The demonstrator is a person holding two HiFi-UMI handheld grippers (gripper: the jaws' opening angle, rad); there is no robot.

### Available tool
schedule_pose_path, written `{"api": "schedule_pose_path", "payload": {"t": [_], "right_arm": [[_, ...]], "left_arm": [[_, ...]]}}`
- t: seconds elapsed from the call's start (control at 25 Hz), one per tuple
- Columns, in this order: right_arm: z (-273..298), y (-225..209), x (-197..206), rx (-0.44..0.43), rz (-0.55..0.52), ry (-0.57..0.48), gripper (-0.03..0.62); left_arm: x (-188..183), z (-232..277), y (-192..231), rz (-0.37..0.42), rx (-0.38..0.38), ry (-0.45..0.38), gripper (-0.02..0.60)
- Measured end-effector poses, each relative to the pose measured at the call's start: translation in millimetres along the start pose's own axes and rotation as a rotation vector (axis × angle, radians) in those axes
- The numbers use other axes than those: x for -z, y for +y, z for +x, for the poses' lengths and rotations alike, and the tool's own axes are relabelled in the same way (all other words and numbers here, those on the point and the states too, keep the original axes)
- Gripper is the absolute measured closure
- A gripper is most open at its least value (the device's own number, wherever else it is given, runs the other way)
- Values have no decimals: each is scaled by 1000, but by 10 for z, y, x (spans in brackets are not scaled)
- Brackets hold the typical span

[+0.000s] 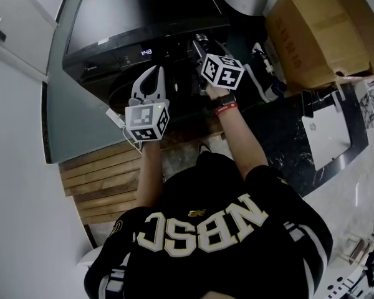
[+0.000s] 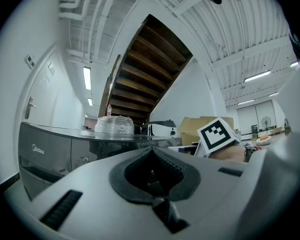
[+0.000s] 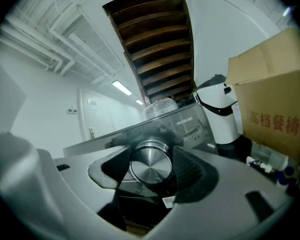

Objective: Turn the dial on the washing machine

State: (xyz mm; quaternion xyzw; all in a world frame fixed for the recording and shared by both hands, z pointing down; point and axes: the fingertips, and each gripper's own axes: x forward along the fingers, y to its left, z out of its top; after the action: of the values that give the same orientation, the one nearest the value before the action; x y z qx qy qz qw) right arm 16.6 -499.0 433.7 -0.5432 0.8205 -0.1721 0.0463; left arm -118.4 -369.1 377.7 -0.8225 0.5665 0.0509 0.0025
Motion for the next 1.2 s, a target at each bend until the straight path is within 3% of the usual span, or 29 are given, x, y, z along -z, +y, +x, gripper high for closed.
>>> {"api": "schedule_pose_path", "payload": {"t": [0.08,0.16,0.24,0.92,1.0,1.12,1.2], "right_arm": [[9,-55,31,-18,182,-24,319],[-21,-141,35,-37,463,-67,319],[-37,-186,28,-44,609,-86,321],[-29,-174,32,-56,615,-69,320],[-29,-205,73,-63,763,-77,321],[-9,-290,182,-98,1158,-117,321],[-6,-311,206,-105,1211,-128,319]], "left_arm": [[-2,-6,7,-1,-2,-2,568],[-5,-16,11,-2,-5,-3,568],[-8,-26,20,1,-9,-3,568],[32,-9,-43,3,1,8,568],[36,-14,-45,2,2,10,568],[33,-11,-52,1,0,10,568],[34,-12,-72,1,1,10,568]]}}
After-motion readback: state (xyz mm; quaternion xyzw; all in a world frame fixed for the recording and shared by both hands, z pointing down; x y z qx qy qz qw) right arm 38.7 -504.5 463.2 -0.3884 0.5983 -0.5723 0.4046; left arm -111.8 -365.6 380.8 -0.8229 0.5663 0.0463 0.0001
